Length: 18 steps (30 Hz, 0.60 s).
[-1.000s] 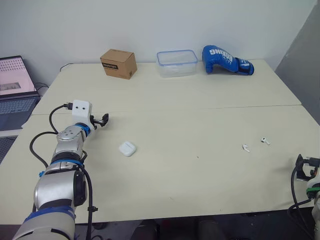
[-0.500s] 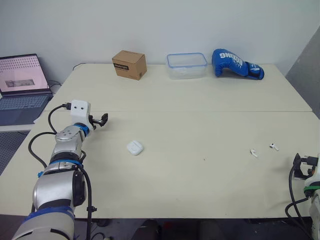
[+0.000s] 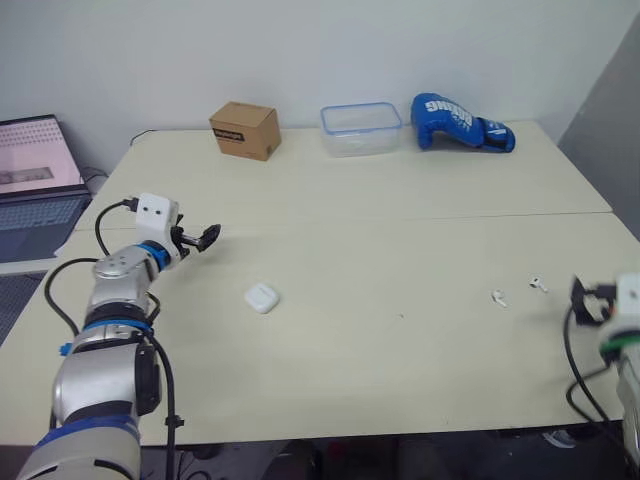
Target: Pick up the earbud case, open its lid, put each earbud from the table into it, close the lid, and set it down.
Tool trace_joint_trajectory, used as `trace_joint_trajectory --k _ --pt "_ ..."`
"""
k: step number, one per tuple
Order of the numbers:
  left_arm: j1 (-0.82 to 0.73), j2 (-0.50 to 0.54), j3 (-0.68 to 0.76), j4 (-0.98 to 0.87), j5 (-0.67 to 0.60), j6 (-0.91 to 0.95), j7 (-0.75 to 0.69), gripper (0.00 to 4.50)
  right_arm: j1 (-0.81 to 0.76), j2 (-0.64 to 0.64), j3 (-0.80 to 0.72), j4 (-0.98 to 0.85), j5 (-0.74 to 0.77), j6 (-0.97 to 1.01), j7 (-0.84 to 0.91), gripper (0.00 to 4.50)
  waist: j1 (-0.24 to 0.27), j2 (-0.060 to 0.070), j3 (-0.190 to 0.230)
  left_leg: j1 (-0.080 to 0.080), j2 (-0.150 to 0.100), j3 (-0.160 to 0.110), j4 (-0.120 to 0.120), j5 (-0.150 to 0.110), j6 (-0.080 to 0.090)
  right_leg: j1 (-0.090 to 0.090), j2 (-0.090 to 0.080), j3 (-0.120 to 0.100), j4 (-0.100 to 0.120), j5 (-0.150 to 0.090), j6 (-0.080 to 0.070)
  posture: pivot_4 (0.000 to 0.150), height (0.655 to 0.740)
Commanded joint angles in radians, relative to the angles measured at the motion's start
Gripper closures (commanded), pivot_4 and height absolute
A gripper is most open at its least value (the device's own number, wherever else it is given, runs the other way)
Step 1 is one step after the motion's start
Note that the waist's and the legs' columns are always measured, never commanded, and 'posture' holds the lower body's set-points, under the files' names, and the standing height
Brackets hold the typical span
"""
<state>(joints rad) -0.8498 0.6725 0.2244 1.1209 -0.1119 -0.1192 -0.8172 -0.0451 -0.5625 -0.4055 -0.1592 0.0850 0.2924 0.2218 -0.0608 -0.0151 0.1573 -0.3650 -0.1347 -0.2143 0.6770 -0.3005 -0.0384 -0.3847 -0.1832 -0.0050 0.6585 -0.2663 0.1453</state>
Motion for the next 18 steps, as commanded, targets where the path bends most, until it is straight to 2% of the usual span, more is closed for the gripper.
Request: trace_joint_trajectory --k 1,4,8,9,15,18 --pt "0.080 0.060 -0.014 -0.199 -0.057 0.118 -0.182 0.01 -0.125 -0.011 0.143 0.043 0.091 0.003 0.209 0.00 -0.010 0.000 0.000 0.000 0.005 0.000 -0.001 0.000 -0.001 0.000 0.004 0.000 -0.001 0.000 0.000 0.150 0.7400" --pt "0.263 0.105 -0.051 -0.539 -0.124 0.287 -0.325 0.01 -0.219 0.013 0.257 0.050 0.194 0.028 0.397 0.00 -0.015 0.000 0.000 0.000 0.011 0.000 -0.005 -0.001 -0.002 -0.003 0.008 -0.003 -0.002 -0.001 -0.003 0.150 0.7400" --pt "0.487 0.135 -0.040 -0.934 -0.209 0.505 -0.316 0.01 -0.346 0.072 0.403 0.052 0.272 0.081 0.554 0.00 -0.018 0.001 0.001 -0.002 0.017 -0.001 -0.008 -0.001 -0.002 -0.004 0.007 -0.001 -0.008 0.001 -0.007 0.150 0.7400" --pt "0.523 0.135 -0.038 -0.993 -0.218 0.526 -0.306 0.01 -0.363 0.083 0.422 0.053 0.279 0.089 0.572 0.00 -0.015 0.001 0.001 -0.003 0.019 -0.001 -0.008 -0.001 -0.002 -0.004 0.009 -0.001 -0.012 0.004 -0.012 0.150 0.7400" --pt "0.726 0.030 -0.048 -1.288 -0.243 0.617 -0.134 0.01 -0.432 0.127 0.595 -0.015 0.286 0.157 0.681 0.00 0.016 0.002 0.002 0.000 0.024 0.000 -0.013 0.000 -0.005 -0.004 0.020 -0.001 -0.014 0.006 -0.016 0.150 0.7400" --pt "0.742 -0.007 -0.060 -1.303 -0.214 0.635 -0.056 0.01 -0.449 0.117 0.630 -0.057 0.294 0.199 0.712 0.00 0.027 0.002 0.002 0.000 0.026 -0.001 -0.013 0.000 -0.007 -0.005 0.023 -0.002 -0.013 0.006 -0.018 0.150 0.7400"
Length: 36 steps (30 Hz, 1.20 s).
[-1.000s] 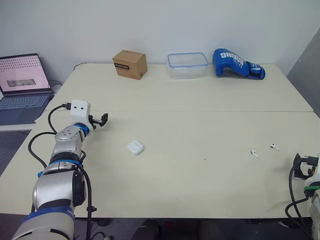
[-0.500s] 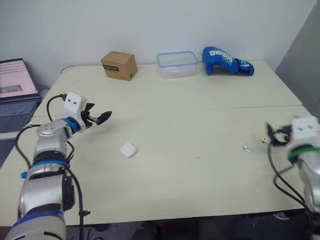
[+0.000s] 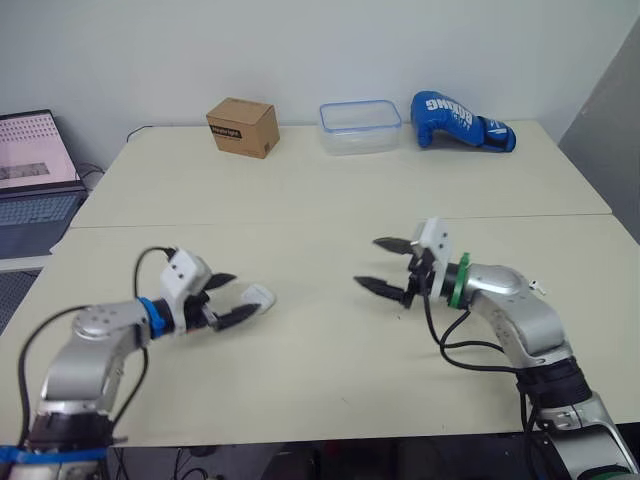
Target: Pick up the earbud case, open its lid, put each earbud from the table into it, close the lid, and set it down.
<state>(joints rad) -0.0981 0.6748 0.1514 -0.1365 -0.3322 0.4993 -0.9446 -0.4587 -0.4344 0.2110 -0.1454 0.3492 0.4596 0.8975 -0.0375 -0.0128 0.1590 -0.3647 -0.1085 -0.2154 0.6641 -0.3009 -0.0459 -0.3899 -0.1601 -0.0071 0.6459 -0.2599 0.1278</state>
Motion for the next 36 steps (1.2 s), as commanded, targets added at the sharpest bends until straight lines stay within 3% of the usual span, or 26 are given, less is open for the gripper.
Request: trace_joint_trajectory --k 1,15,22,26,28,32,36 --pt "-0.013 -0.022 0.008 -0.041 0.006 0.026 0.093 0.01 -0.041 -0.023 0.029 -0.081 0.025 0.040 0.053 0.00 0.007 0.000 0.000 0.000 0.000 0.000 0.000 0.001 -0.002 0.000 0.001 0.000 0.000 0.001 -0.001 0.150 0.7400" --pt "-0.068 -0.075 -0.106 0.140 0.101 -0.067 0.176 0.01 -0.063 -0.086 0.013 -0.121 0.016 0.073 0.062 0.00 0.012 0.000 0.000 0.000 0.000 0.002 -0.001 0.002 -0.004 0.000 0.001 0.000 -0.001 0.002 -0.004 0.150 0.7400" --pt "-0.078 -0.051 -0.104 0.177 0.069 -0.091 0.105 1.71 -0.048 -0.110 -0.035 -0.131 0.033 0.104 0.035 0.00 0.011 0.000 0.000 0.001 0.000 0.002 -0.001 0.002 -0.004 0.000 0.001 0.000 -0.001 0.002 -0.004 0.150 0.7400" --pt "-0.184 -0.085 -0.108 0.207 0.076 -0.302 0.059 1.71 -0.042 -0.106 -0.091 -0.136 0.058 0.135 -0.005 0.00 0.015 0.000 0.000 0.000 0.000 0.002 -0.001 0.002 -0.004 0.000 0.001 0.000 -0.002 0.002 -0.004 0.150 0.7400" --pt "-0.301 -0.107 -0.169 0.267 0.156 -0.543 0.027 1.71 -0.070 -0.058 -0.163 -0.120 0.094 0.218 -0.105 0.00 0.025 -0.001 0.001 0.000 0.000 0.002 -0.001 0.002 -0.004 0.000 0.001 -0.001 -0.002 0.002 -0.004 0.150 0.7400" --pt "-0.535 -0.178 -0.257 0.493 0.275 -1.040 0.005 1.71 -0.140 0.038 -0.291 -0.115 0.217 0.417 -0.254 0.00 0.036 -0.001 0.001 -0.002 0.000 0.002 -0.001 0.004 -0.007 0.000 0.001 -0.002 -0.002 0.005 -0.007 0.150 0.7400" --pt "-0.703 -0.236 -0.294 0.737 0.327 -1.358 0.023 1.71 -0.186 0.072 -0.317 -0.144 0.300 0.530 -0.304 0.00 0.027 -0.001 0.001 -0.001 0.000 0.005 -0.002 0.003 -0.006 -0.001 0.001 0.000 -0.005 0.005 -0.007 0.150 0.7400"
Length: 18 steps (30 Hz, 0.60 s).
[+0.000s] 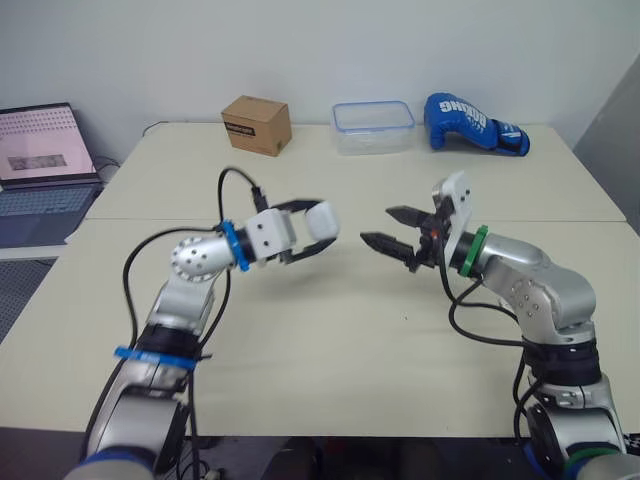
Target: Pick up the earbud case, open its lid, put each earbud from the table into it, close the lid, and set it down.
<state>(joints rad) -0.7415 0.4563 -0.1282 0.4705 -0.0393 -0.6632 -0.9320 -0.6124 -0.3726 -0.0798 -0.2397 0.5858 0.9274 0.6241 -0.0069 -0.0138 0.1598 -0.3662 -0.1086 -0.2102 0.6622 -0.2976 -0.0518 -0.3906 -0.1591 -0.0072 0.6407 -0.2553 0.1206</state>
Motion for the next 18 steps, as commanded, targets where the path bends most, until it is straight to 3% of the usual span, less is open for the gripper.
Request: trace_joint_trajectory --k 1,8,18 --pt "-0.111 -0.034 -0.030 0.204 0.056 -0.285 0.015 1.71 -0.051 0.026 -0.025 -0.059 0.091 0.092 -0.040 0.00 -0.006 0.000 0.000 0.000 0.000 0.000 0.000 0.000 0.000 -0.001 0.000 0.000 0.000 0.000 0.000 0.150 0.7400" --pt "-0.268 -0.097 -0.070 0.487 0.088 -0.584 0.033 1.71 -0.067 0.056 0.005 -0.073 0.163 0.168 -0.067 0.00 -0.028 0.000 0.000 -0.015 -0.001 0.000 0.005 0.000 0.000 -0.016 0.000 0.000 0.005 0.000 0.001 0.150 0.7400" --pt "-0.299 -0.098 -0.081 0.583 0.095 -0.669 0.066 1.71 -0.046 0.046 -0.020 -0.076 0.195 0.196 -0.107 0.00 -0.027 0.000 0.000 -0.016 -0.001 -0.001 0.005 0.001 0.000 -0.017 0.000 0.000 0.006 0.000 0.001 0.150 0.7400"
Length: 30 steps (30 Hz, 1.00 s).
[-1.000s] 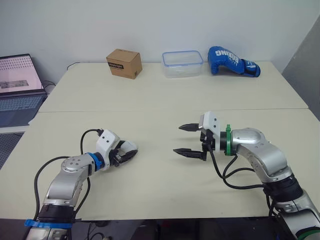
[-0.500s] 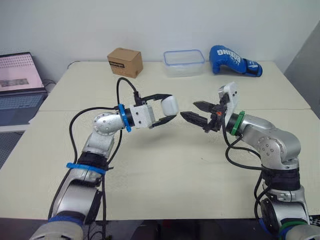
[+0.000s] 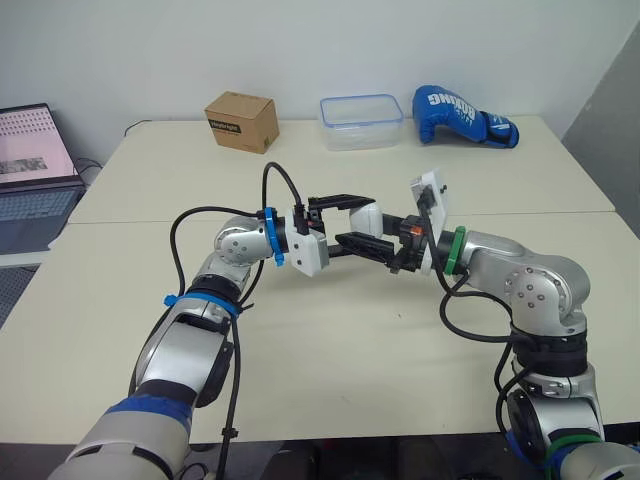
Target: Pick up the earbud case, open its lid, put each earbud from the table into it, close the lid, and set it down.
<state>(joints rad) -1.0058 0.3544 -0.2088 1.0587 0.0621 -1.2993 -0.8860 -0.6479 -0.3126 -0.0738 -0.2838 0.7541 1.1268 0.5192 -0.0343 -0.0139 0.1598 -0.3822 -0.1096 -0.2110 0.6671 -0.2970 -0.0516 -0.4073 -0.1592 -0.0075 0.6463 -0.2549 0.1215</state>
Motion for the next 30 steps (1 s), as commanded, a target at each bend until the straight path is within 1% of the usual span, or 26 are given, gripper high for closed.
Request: trace_joint_trajectory --k 1,4,5,8,9,10,12,13,20,22,24,25,26,28,30 --pt "-0.037 0.003 -0.002 -0.001 -0.003 -0.036 0.024 1.71 -0.009 -0.020 -0.022 -0.031 0.026 -0.003 -0.002 0.00 0.000 0.000 0.000 0.000 0.000 0.000 0.000 0.000 0.000 0.000 0.000 0.000 0.000 0.000 0.000 0.150 0.7400" --pt "-0.043 0.002 -0.004 0.012 -0.001 -0.042 0.029 1.71 -0.003 -0.039 -0.003 -0.028 0.014 -0.014 0.002 0.56 0.000 0.000 0.000 0.000 0.000 0.000 0.000 0.000 0.000 0.000 0.000 0.000 0.000 0.000 0.000 0.150 0.7400" --pt "-0.044 0.001 -0.005 0.014 0.000 -0.045 0.030 1.71 -0.004 -0.041 -0.002 -0.025 0.015 -0.017 0.002 0.86 0.000 0.000 0.000 0.000 0.000 0.000 0.000 0.000 0.000 0.000 0.000 0.000 0.000 0.000 0.000 0.150 0.7400" --pt "-0.046 0.001 -0.008 0.017 -0.003 -0.048 0.029 1.71 -0.004 -0.047 0.000 -0.021 0.014 -0.020 -0.001 2.04 0.000 0.000 0.000 0.000 0.000 0.000 0.000 0.000 0.000 0.000 0.000 0.000 0.000 0.000 0.000 0.150 0.7400" --pt "-0.046 0.000 -0.009 0.018 -0.004 -0.049 0.029 1.71 -0.004 -0.048 -0.001 -0.019 0.014 -0.020 -0.001 2.49 0.000 0.000 0.000 0.000 0.000 0.000 0.000 0.000 0.000 0.000 0.000 0.000 0.000 0.000 0.000 0.150 0.7400" --pt "-0.046 0.000 -0.011 0.019 -0.004 -0.050 0.029 1.71 -0.003 -0.049 -0.002 -0.018 0.014 -0.021 -0.003 2.78 0.000 0.000 0.000 0.000 0.000 0.000 0.000 0.000 0.000 0.000 0.000 0.000 0.000 0.000 0.000 0.150 0.7400" --pt "-0.046 0.000 -0.016 0.023 -0.004 -0.056 0.029 1.71 -0.004 -0.049 -0.004 -0.016 0.014 -0.021 -0.007 3.49 0.000 0.000 0.000 0.000 0.000 0.000 0.000 0.000 0.000 0.000 0.000 0.000 0.000 0.000 0.000 0.150 0.7400" --pt "-0.046 0.001 -0.019 0.024 -0.005 -0.060 0.029 1.71 -0.004 -0.048 -0.005 -0.015 0.016 -0.022 -0.009 3.68 0.000 0.000 0.000 0.000 0.000 0.000 0.000 0.000 0.000 0.000 0.000 0.000 0.000 0.000 0.000 0.150 0.7400" --pt "-0.041 -0.003 -0.039 0.034 -0.038 -0.055 -0.011 1.71 -0.011 -0.034 -0.026 -0.007 0.023 -0.023 -0.027 3.67 0.000 0.000 0.000 0.000 0.000 0.000 0.000 0.000 0.000 0.000 0.000 0.000 0.000 0.000 0.000 0.150 0.7400" --pt "-0.040 -0.006 -0.038 0.031 -0.062 -0.034 -0.035 0.97 -0.004 -0.039 -0.032 0.001 0.006 -0.033 -0.043 3.67 0.000 0.000 0.000 0.000 0.000 0.000 0.000 0.000 0.000 0.000 0.000 0.000 0.000 0.000 0.000 0.150 0.7400" --pt "-0.045 -0.011 -0.031 0.023 -0.092 0.003 -0.061 0.41 0.006 -0.049 -0.038 0.029 -0.039 -0.052 -0.085 3.67 0.000 0.000 0.000 0.000 0.000 0.000 0.000 0.000 0.000 0.000 0.000 0.000 0.000 0.000 0.000 0.150 0.7400" --pt "-0.050 -0.016 -0.021 0.013 -0.124 0.050 -0.092 0.15 0.012 -0.057 -0.038 0.049 -0.072 -0.069 -0.110 3.67 0.000 0.000 0.000 0.000 0.000 0.000 0.001 0.000 0.000 0.000 0.000 0.000 0.000 0.000 0.000 0.150 0.7400" --pt "-0.056 -0.019 -0.015 0.000 -0.158 0.103 -0.135 0.02 0.018 -0.068 -0.033 0.066 -0.105 -0.087 -0.126 3.67 -0.001 0.000 0.000 0.000 0.000 0.000 0.001 0.000 0.000 0.000 0.000 0.000 0.001 0.000 0.000 0.150 0.7400" --pt "-0.073 -0.013 -0.007 -0.035 -0.225 0.247 -0.253 0.02 0.038 -0.114 0.006 0.093 -0.183 -0.133 -0.133 3.67 0.000 0.000 0.000 0.000 0.000 0.000 0.001 0.000 0.000 0.000 0.000 0.000 0.001 0.000 0.000 0.150 0.7400" --pt "-0.107 0.007 0.005 -0.077 -0.281 0.493 -0.383 0.02 0.064 -0.200 0.094 0.115 -0.301 -0.214 -0.112 3.67 0.000 0.000 0.000 -0.001 -0.001 0.000 0.003 0.000 0.000 0.000 0.000 -0.001 0.001 0.000 0.000 0.150 0.7400"
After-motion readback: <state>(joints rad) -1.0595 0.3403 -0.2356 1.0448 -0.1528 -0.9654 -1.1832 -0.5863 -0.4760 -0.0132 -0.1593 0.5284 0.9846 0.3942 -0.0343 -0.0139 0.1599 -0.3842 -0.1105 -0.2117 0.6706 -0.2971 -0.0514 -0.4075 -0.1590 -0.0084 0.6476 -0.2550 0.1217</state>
